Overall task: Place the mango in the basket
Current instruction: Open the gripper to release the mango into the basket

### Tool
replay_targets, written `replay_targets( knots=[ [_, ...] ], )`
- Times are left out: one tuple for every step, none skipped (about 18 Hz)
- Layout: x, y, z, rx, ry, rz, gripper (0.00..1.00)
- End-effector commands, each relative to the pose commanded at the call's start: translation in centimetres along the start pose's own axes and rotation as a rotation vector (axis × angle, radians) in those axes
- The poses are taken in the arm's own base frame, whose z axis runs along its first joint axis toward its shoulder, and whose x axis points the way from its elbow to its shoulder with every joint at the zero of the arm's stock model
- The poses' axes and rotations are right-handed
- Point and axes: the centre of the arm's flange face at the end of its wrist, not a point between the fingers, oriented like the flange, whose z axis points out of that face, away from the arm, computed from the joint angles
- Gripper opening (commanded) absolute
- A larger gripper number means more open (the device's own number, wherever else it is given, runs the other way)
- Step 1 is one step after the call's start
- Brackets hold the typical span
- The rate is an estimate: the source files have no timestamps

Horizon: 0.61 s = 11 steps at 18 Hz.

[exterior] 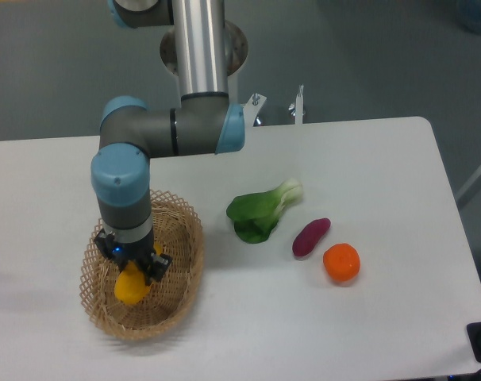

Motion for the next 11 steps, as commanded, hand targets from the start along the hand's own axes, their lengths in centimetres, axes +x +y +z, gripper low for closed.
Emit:
replay_targets(
  knots=[
    [0.0,0.0,0.1,0.000,0.000,0.000,0.61],
    [0.0,0.1,0.2,-0.003,0.001,0.000,0.61],
    [0.0,0.2,0.5,-0.005,0.003,-0.001,0.61],
    [0.0,0.2,0.9,-0.011,0.006,-0.001,0.61],
    [0.1,0.2,1.1,-0.012,0.007,0.000,0.61],
    [0.1,0.1,0.9,-0.011,0.006,0.000,0.63],
    [-0.1,0.0,0.8,-0.007,0.004,0.005,0.73],
    [-0.1,-0.1,0.7,-0.004,0.002,0.007,0.83],
    [-0.2,-0.2,0.5,0.000,0.000,0.009,0.95],
    [-0.2,-0.4,0.2,0.008,-0.004,0.010,1.00],
    [-0.2,-0.5,-0.3,0.013,-0.007,0.011,1.00]
  ],
)
